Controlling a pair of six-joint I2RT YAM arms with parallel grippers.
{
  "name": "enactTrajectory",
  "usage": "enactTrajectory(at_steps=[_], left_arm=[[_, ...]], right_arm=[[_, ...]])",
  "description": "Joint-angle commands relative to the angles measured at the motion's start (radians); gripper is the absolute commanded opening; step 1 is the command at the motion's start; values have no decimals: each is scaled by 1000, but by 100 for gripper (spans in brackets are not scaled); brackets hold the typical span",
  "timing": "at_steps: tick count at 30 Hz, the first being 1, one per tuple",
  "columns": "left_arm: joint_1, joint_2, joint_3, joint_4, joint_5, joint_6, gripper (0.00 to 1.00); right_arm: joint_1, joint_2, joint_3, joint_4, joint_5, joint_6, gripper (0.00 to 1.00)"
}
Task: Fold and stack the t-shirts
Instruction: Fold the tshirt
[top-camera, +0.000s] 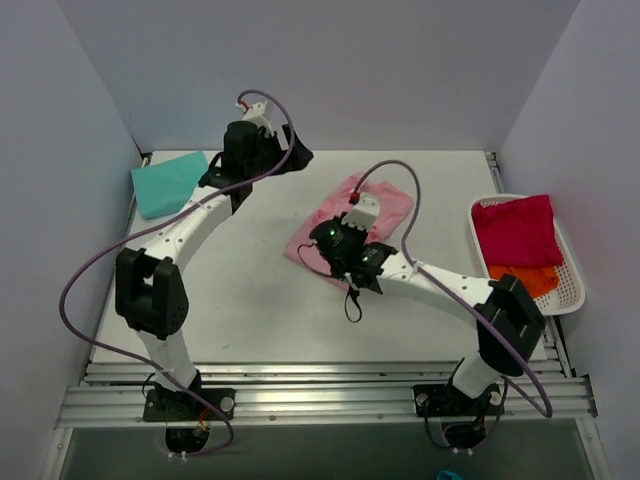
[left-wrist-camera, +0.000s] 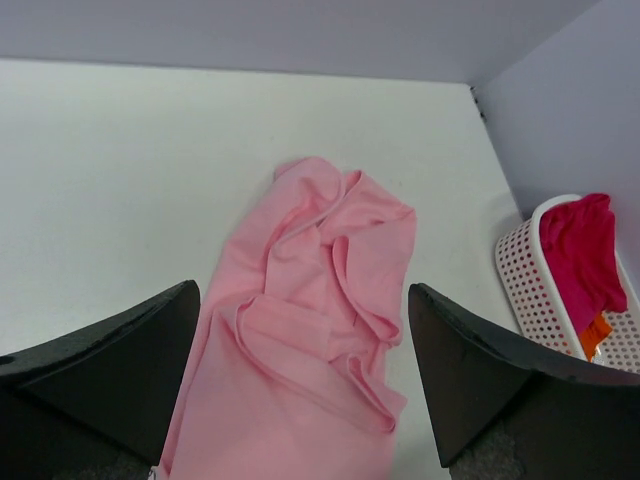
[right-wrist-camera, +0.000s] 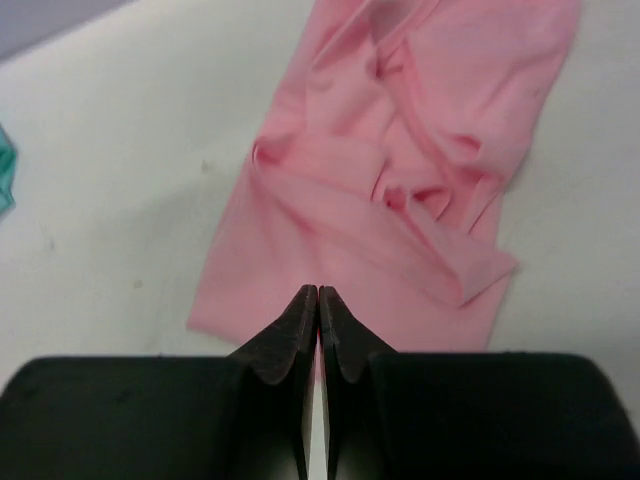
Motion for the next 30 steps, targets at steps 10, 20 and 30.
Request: enactTrajectory(at_steps=[10, 20, 30], left_arm=[[12, -113, -380, 182, 0, -36, 94], [17, -117, -424, 219, 11, -19, 94], [26, -80, -417, 245, 36, -24, 94]], right_arm=[[62, 380, 38, 14, -60, 78, 0], [-18, 390, 109, 6, -66, 4, 0], [-84, 391, 112, 35, -118, -30, 0]])
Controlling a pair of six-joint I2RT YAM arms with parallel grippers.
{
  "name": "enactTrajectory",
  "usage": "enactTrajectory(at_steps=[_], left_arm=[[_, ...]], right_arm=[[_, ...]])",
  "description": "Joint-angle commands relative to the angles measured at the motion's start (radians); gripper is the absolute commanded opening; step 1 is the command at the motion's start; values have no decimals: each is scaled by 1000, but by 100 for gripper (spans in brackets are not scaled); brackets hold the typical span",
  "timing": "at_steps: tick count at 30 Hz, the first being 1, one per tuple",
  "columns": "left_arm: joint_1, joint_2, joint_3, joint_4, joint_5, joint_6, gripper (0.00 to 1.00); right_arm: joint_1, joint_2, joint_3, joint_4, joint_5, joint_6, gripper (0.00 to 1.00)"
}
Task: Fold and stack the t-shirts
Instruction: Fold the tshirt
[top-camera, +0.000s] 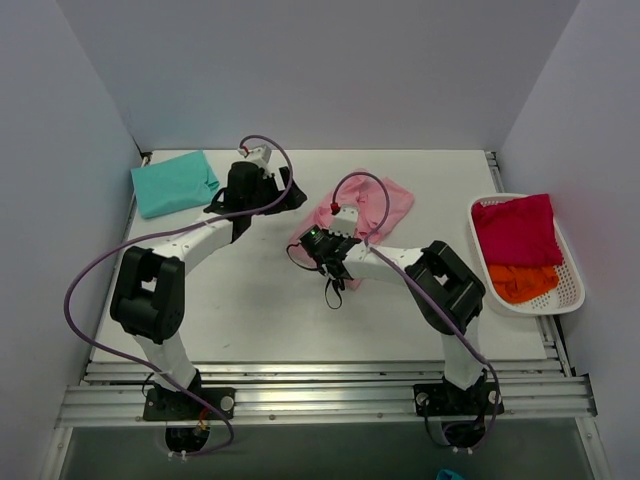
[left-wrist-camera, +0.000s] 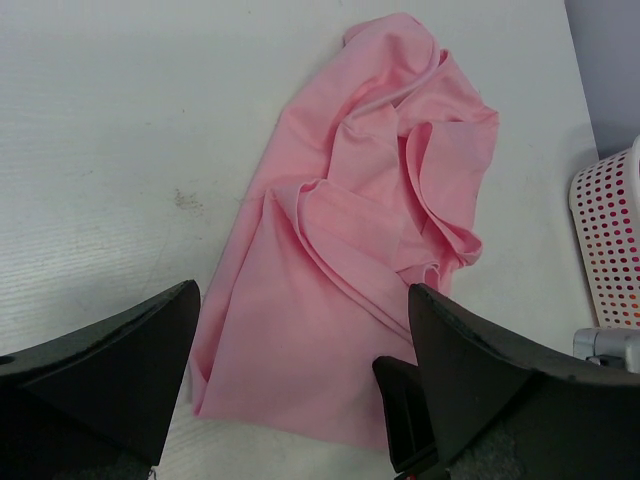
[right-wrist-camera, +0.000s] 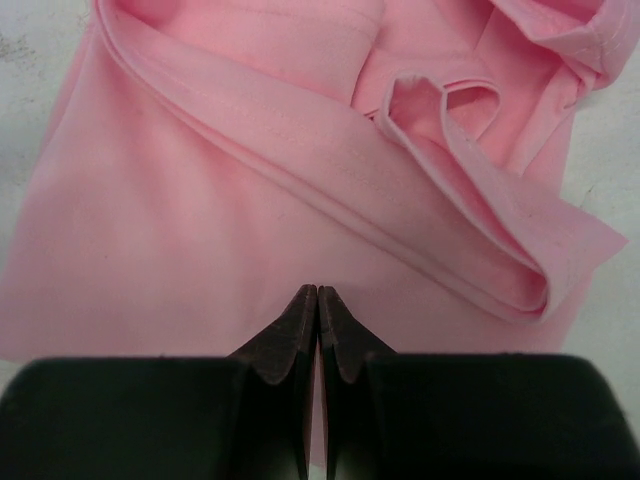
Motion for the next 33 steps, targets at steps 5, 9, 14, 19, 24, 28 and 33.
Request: enactTrajectory(at_steps=[5, 9, 14, 19, 24, 28, 33], left_arm=[[20, -19, -11, 68, 28, 6, 94], [23, -36, -30, 77, 31, 7, 94], [24, -43, -41, 85, 34, 7, 94], [24, -36, -48, 96, 39, 6, 94], [35, -36, -61, 102, 48, 6, 94], [49, -65, -79, 108, 59, 1, 94], [60, -102, -100, 109, 69, -5, 94]], right_arm=[[-59, 22, 43, 32, -24, -28, 0], [-77, 53, 65, 35, -27, -36, 0], [-105, 81, 89, 40, -37, -47, 0], [-120, 98, 123, 28, -31, -56, 0], [-169, 99, 186, 12, -22, -74, 0], [-257, 101, 232, -23, -31, -102, 0], [-399, 137, 318, -41, -54, -128, 0]])
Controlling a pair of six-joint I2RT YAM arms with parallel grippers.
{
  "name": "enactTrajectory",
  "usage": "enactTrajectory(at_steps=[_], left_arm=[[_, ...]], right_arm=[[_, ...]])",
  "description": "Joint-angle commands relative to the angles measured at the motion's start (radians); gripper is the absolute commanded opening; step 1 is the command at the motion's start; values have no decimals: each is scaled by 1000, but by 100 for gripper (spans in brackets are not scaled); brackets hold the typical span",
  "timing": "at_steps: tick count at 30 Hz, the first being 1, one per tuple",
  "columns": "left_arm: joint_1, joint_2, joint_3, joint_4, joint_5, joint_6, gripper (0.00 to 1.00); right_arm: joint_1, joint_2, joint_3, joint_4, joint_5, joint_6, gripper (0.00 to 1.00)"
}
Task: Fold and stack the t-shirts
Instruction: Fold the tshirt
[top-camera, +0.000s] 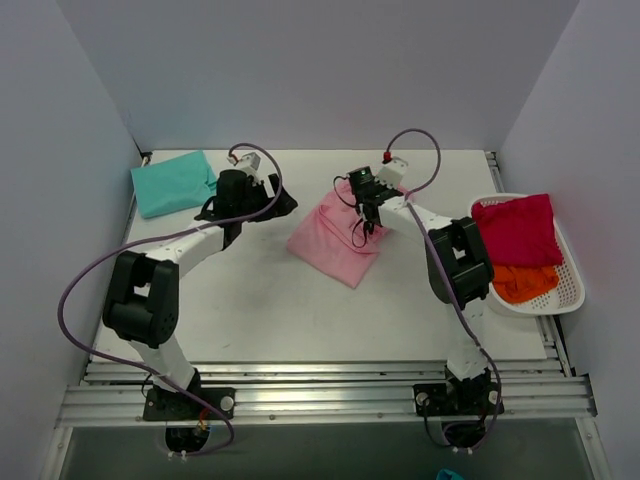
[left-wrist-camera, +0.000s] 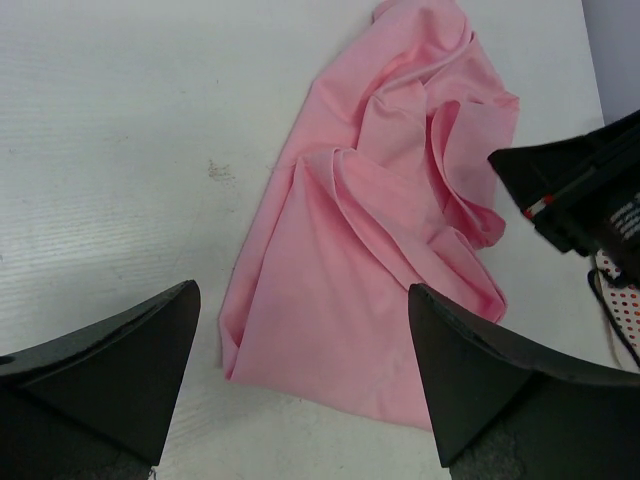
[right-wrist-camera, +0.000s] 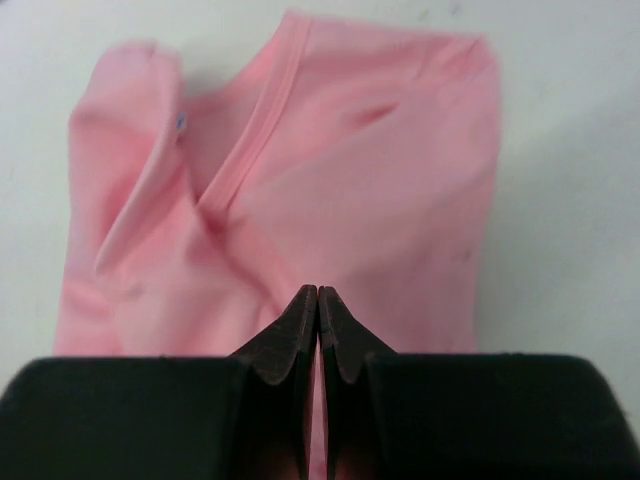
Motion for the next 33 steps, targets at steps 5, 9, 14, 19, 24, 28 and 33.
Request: enactTrajectory(at_steps=[5, 9, 14, 19, 24, 28, 33], left_arm=[[11, -93, -5, 47, 19, -3, 94], [9, -108, -23, 30, -29, 3, 94], [5, -131, -147, 59, -98, -26, 94], [3, -90, -241, 148, -83, -72, 94], [-21, -13, -274, 248, -43, -115, 94], [-38, 60, -264, 285, -29, -135, 94], [-48, 94, -243, 292, -29, -139, 94]], right_arm=[[-167, 37, 174, -66, -13, -76, 0], [-138, -119, 100, -85, -28, -82, 6], [31, -384, -201, -45, 26, 8, 80], [171, -625, -555, -7, 16, 131, 86], [328, -761, -741, -7, 26, 282, 86], [377, -742, -815, 47, 29, 345, 86], [383, -585, -840, 194, -33, 353, 83]])
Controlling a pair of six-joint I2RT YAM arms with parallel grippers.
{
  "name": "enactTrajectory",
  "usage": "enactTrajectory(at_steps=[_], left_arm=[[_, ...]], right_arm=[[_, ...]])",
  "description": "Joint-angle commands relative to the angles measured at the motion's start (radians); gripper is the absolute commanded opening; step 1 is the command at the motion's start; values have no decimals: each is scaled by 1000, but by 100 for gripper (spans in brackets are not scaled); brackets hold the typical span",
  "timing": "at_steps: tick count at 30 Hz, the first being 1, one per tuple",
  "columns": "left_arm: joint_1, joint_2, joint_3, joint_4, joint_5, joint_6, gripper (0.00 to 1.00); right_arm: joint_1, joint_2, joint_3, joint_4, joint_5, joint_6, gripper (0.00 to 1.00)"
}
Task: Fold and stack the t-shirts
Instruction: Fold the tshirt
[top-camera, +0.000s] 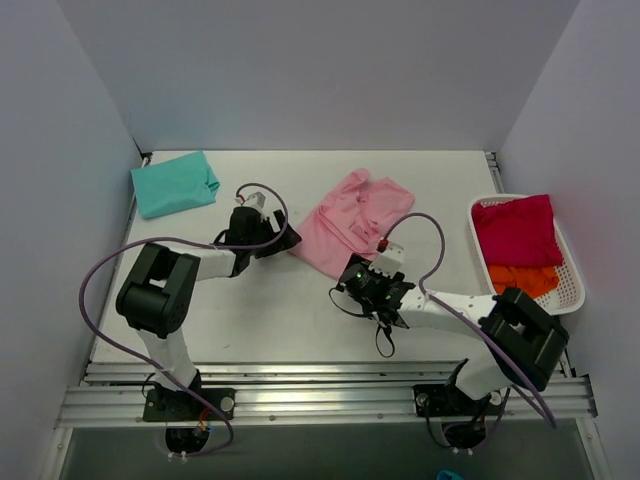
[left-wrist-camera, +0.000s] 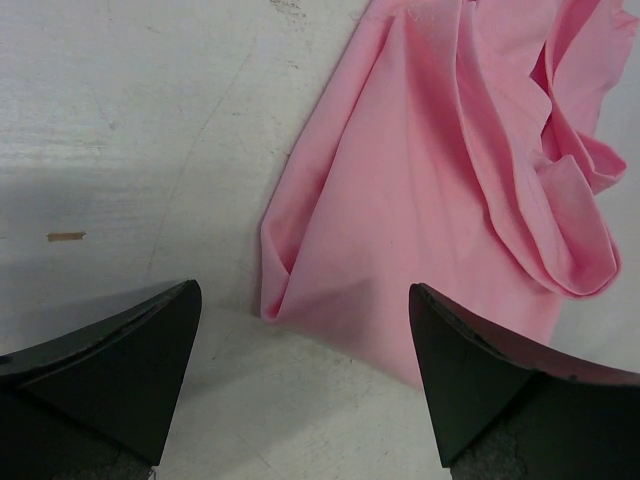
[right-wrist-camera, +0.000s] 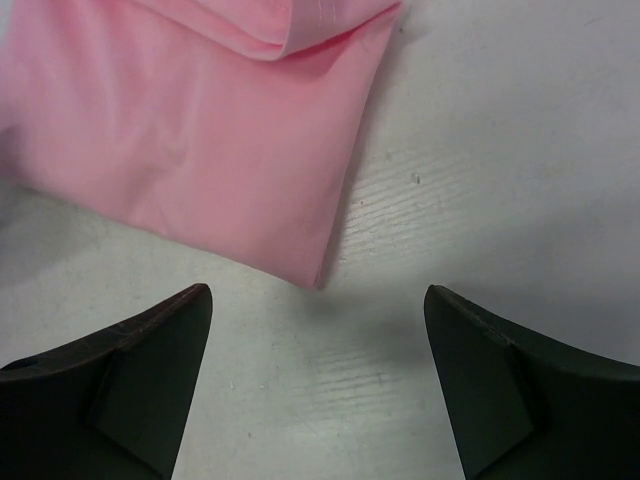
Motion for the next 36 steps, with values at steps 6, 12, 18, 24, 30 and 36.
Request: enactTrajectory(at_steps=[6, 12, 18, 24, 30, 36], left_arm=[[-4, 44, 44, 58, 11, -3, 95], [-4, 68, 56, 58, 11, 2, 95], [-6, 99, 65, 80, 25, -9, 95], [-10, 131, 80, 104, 44, -8, 79], [-16, 113, 74, 101, 42, 2, 22], [-62, -124, -33, 6, -72, -3, 6]], right_arm=[[-4, 257, 64, 169, -18, 24, 79], [-18, 311, 72, 206, -30, 10, 66], [-41, 310, 47, 229, -38, 2, 43], [-76, 371, 35, 293, -96, -16, 7], [-78, 367, 27, 298, -102, -25, 0], [-38, 198, 10, 177, -58, -22, 0]])
